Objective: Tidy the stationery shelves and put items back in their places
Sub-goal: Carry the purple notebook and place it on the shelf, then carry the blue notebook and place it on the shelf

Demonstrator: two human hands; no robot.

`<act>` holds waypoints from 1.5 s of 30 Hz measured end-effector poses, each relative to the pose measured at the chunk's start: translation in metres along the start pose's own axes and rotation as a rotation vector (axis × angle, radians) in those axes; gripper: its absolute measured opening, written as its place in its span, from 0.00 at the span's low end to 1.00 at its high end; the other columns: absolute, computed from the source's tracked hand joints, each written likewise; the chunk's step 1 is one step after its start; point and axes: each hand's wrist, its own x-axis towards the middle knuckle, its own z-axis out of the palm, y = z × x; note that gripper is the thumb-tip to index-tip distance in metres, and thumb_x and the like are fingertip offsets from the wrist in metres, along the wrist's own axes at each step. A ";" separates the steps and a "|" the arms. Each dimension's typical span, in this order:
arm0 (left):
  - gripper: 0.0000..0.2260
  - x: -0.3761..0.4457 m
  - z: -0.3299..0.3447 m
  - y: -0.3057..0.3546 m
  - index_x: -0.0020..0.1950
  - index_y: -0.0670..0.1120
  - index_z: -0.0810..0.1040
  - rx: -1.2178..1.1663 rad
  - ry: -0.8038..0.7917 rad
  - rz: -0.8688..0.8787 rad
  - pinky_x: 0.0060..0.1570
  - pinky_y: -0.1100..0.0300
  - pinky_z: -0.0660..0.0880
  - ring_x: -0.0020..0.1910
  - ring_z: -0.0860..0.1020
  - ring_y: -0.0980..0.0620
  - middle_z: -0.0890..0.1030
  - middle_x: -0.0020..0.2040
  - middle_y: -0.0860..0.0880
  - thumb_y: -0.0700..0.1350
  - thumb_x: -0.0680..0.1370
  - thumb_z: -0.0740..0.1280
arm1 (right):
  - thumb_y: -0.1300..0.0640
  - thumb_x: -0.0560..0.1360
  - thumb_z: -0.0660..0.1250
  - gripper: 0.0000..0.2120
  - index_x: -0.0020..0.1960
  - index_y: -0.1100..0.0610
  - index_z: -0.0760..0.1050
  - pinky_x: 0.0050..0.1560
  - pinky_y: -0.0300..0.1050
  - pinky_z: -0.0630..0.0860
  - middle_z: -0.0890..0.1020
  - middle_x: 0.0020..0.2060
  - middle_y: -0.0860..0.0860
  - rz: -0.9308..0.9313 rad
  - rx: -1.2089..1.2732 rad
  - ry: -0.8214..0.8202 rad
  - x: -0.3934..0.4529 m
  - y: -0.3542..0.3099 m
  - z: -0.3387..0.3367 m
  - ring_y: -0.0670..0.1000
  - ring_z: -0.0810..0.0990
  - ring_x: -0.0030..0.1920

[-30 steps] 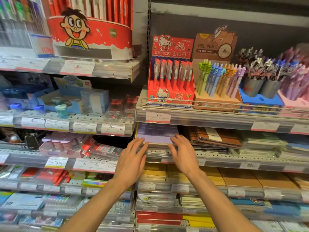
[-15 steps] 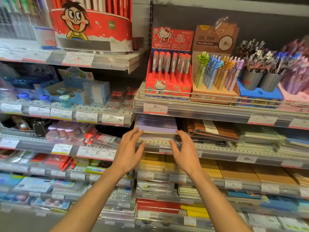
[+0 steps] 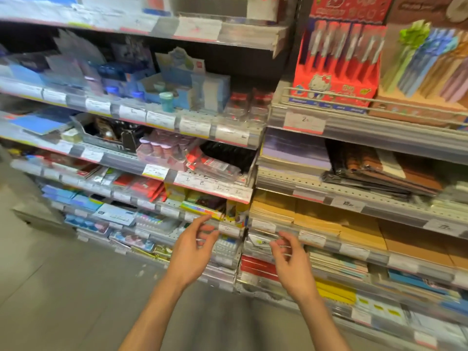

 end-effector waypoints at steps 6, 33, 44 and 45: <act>0.14 0.016 -0.077 -0.041 0.63 0.55 0.76 -0.086 0.023 -0.028 0.46 0.61 0.77 0.43 0.79 0.60 0.82 0.50 0.53 0.46 0.78 0.68 | 0.47 0.79 0.65 0.15 0.65 0.48 0.73 0.46 0.31 0.73 0.80 0.51 0.41 -0.017 -0.009 -0.014 -0.010 -0.051 0.075 0.38 0.79 0.49; 0.08 0.259 -0.450 -0.170 0.58 0.60 0.76 -0.050 0.326 -0.091 0.47 0.66 0.75 0.48 0.81 0.60 0.82 0.47 0.62 0.50 0.79 0.67 | 0.38 0.73 0.63 0.11 0.54 0.36 0.74 0.52 0.51 0.80 0.81 0.46 0.36 -0.257 0.169 -0.282 0.174 -0.331 0.484 0.43 0.82 0.45; 0.09 0.364 -0.573 -0.214 0.60 0.58 0.75 -0.065 0.363 -0.071 0.45 0.69 0.74 0.48 0.81 0.62 0.83 0.47 0.59 0.49 0.80 0.65 | 0.58 0.78 0.68 0.09 0.52 0.44 0.76 0.41 0.45 0.76 0.78 0.36 0.44 -0.327 0.236 -0.248 0.226 -0.435 0.619 0.44 0.74 0.33; 0.09 0.372 -0.582 -0.219 0.59 0.59 0.75 -0.065 0.345 -0.064 0.44 0.70 0.74 0.48 0.81 0.63 0.83 0.47 0.60 0.50 0.80 0.65 | 0.59 0.78 0.68 0.10 0.51 0.44 0.76 0.39 0.44 0.72 0.76 0.34 0.43 -0.332 0.244 -0.229 0.228 -0.438 0.627 0.42 0.71 0.31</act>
